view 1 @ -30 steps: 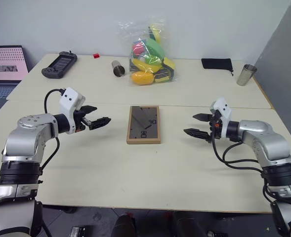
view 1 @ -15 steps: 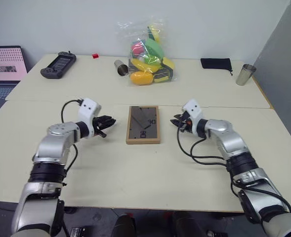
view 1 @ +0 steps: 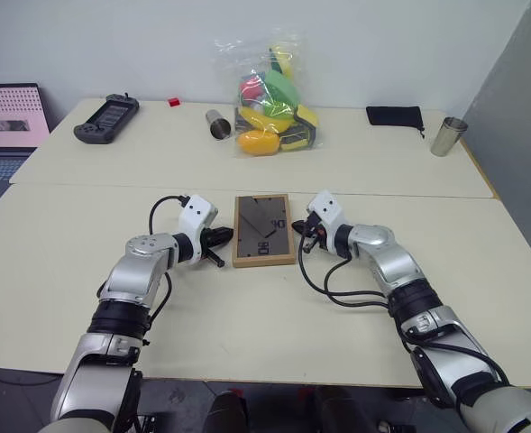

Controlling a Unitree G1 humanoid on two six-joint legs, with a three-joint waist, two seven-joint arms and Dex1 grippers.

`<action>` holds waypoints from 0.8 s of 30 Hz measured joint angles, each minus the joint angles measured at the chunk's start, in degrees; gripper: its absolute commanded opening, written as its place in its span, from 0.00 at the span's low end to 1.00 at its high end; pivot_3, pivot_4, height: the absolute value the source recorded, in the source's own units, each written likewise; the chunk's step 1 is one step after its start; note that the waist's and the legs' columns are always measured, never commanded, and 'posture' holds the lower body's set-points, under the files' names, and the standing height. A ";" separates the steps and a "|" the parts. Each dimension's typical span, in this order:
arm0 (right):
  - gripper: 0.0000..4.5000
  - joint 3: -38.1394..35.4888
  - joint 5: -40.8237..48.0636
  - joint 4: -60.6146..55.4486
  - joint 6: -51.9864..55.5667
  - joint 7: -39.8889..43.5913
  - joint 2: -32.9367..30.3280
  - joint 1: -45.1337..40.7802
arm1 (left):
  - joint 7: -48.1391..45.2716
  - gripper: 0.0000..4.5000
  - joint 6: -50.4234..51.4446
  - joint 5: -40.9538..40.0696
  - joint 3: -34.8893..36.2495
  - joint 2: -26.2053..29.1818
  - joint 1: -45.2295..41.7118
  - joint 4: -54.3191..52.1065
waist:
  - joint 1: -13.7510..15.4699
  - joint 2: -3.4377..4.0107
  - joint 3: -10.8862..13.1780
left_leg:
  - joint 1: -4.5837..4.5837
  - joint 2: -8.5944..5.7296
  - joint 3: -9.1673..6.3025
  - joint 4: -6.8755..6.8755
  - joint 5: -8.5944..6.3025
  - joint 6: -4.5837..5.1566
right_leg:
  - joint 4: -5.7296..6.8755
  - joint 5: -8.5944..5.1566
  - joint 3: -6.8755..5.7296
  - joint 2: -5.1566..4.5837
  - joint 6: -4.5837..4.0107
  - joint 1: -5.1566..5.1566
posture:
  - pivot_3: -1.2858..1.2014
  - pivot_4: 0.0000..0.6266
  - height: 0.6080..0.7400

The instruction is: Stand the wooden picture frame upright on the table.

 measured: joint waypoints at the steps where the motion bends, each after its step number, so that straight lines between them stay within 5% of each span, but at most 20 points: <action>1: 0.00 0.04 0.74 -2.37 1.98 1.31 -0.52 0.98 | -0.53 0.00 1.35 -0.23 -0.02 0.64 0.85 -1.78 | -0.01 0.00 0.00 | 0.00 0.00 0.00 0.00 0.00 0.00 | 0.00 0.00 -0.01 0.00 0.00 0.00 | 0.52 0.24 1.00; 8: 0.00 2.94 5.21 -22.60 15.14 10.97 -8.72 8.35 | -6.73 0.00 12.30 -3.18 -1.81 7.68 9.00 -18.72 | 0.00 0.01 0.01 | 0.02 -0.01 -0.07 0.03 0.00 0.01 | -0.02 -0.02 -0.02 0.02 0.02 0.05 | 0.52 0.24 1.00; 20: 0.00 6.19 5.59 -27.44 18.30 13.79 -14.35 11.68 | -12.77 0.00 17.20 -6.62 -4.13 14.82 14.66 -29.37 | -0.08 0.01 0.01 | 0.03 -0.01 -0.08 0.01 -0.01 0.02 | -0.09 -0.03 0.00 0.05 0.01 0.03 | 0.52 0.24 1.00; 24: 0.00 5.70 5.73 -29.48 17.62 14.63 -18.62 14.64 | -15.71 0.17 17.05 -10.45 -0.70 16.80 18.10 -28.71 | 0.01 0.00 0.01 | 0.01 -0.01 -0.07 0.00 -0.01 0.02 | -0.13 -0.04 0.00 0.04 -0.01 0.03 | 0.52 0.24 1.00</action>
